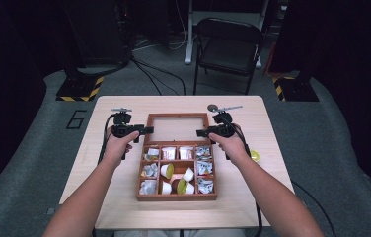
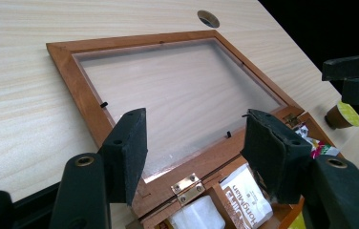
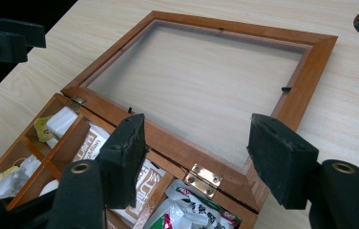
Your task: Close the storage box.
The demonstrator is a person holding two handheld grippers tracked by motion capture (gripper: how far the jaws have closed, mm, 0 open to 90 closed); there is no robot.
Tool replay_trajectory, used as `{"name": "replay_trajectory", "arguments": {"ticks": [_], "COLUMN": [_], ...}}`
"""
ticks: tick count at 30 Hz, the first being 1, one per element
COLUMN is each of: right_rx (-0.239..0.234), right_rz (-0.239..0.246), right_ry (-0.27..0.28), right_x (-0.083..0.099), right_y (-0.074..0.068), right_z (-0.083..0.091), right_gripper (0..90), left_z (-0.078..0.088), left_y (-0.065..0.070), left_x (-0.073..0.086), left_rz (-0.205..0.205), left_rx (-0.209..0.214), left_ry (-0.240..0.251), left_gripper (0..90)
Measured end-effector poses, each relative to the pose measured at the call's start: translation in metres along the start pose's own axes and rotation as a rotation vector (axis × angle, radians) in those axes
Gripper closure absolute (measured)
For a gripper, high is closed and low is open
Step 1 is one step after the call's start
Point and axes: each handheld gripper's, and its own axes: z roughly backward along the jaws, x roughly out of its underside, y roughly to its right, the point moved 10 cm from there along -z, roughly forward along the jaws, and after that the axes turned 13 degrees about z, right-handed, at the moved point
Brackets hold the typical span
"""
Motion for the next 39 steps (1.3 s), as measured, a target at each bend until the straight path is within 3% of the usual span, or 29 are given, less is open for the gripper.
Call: {"name": "replay_trajectory", "arguments": {"ticks": [6,8,13,22,30,39], "right_rx": [0.013,0.013,0.005,0.015,0.021,0.019], "right_rz": [0.003,-0.024,-0.029,-0.033,-0.039,-0.052], "right_ry": [-0.015,-0.03,-0.046,-0.042,-0.05,-0.057], "right_x": [0.003,0.005,0.011,0.013,0.017,0.02], "right_y": [0.005,0.006,0.01,0.015,0.019,0.019], "right_z": [-0.006,-0.007,-0.013,-0.016,-0.019,-0.024], "right_gripper": [37.0,38.5,40.9,41.0,41.0,40.5], "left_z": [-0.005,-0.006,-0.009,-0.014,-0.019,-0.025], "left_y": [-0.001,-0.002,-0.004,-0.008,-0.011,-0.018], "left_x": [0.002,0.003,0.003,0.004,0.004,0.007], "left_rz": [0.014,0.015,0.021,0.021,0.052,0.046], "left_rx": [-0.006,-0.01,-0.015,-0.031,-0.042,-0.074], "left_ry": [-0.01,-0.015,-0.016,-0.025,-0.021,-0.042], "left_gripper": [40.7,40.7,41.3,41.5,41.5,41.1]}}
